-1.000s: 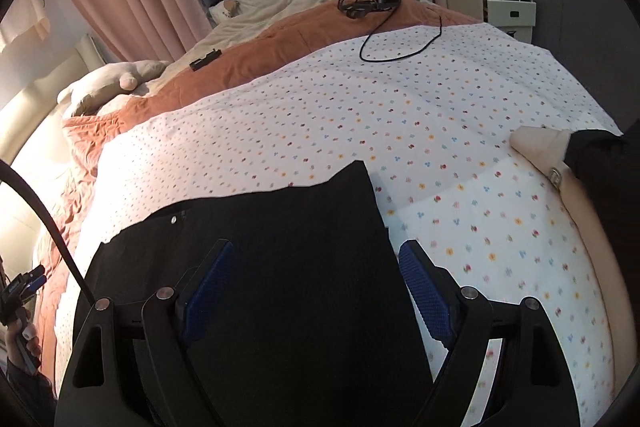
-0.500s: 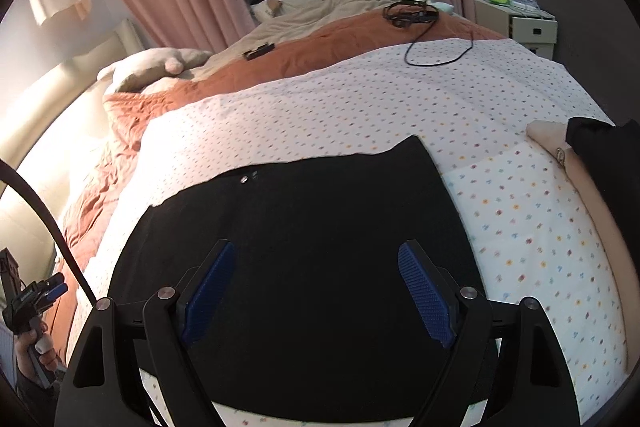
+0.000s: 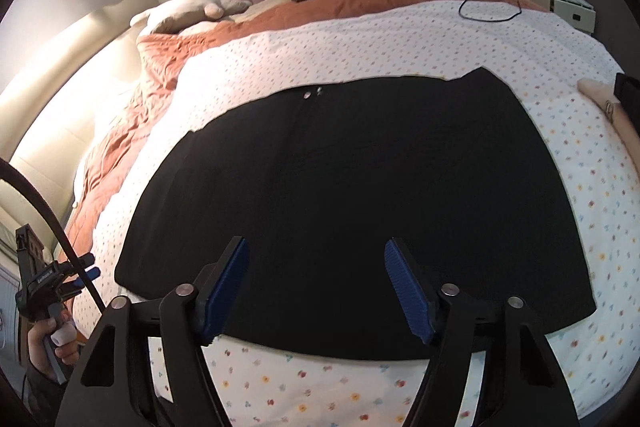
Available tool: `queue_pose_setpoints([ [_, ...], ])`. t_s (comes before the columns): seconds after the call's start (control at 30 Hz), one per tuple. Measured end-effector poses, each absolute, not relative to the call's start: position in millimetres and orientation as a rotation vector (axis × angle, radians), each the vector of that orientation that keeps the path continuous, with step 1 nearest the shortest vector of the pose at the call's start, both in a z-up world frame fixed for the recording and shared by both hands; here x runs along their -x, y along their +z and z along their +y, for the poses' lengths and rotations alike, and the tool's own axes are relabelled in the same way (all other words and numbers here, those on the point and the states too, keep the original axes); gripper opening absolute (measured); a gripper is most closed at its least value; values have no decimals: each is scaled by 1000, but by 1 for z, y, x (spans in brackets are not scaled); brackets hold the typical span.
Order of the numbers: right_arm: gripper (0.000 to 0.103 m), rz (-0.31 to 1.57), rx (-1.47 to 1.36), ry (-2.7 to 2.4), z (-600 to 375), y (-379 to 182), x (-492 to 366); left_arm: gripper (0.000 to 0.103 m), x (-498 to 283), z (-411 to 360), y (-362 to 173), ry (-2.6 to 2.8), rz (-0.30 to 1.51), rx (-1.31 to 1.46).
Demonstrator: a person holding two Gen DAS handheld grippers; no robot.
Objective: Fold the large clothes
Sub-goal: 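Open both tools and release the folded jacket, then close both tools on the folded edge of the jacket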
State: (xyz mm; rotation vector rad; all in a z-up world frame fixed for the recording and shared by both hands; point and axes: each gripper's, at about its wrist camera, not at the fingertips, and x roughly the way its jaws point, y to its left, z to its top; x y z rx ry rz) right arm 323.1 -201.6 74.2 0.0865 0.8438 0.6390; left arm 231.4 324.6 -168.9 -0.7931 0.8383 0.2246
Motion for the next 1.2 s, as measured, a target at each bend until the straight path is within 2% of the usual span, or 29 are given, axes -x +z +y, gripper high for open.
queue_pose_setpoints([
  [0.23,60,907,-49,671,-176,61,-322,79,-227,315,-192,178,859,869],
  [0.27,59,919,-44,674,-172,58,-322,76,-228,316,-194,171,859,881],
  [0.33,51,944,-25,683,-163,54,-321,75,-231,315,-199,162,860,908],
  [0.4,50,975,5,694,-152,45,-321,68,-236,315,-204,156,864,925],
  [0.5,49,991,55,660,-138,35,-326,65,-243,317,-210,154,856,948],
  [0.8,34,1025,102,588,-100,24,-389,51,-264,328,-220,148,830,1002],
  [0.9,29,1024,109,571,-85,23,-414,50,-268,331,-221,145,819,1019],
  [1.2,24,1008,122,539,-32,26,-489,49,-265,329,-222,199,797,1068],
])
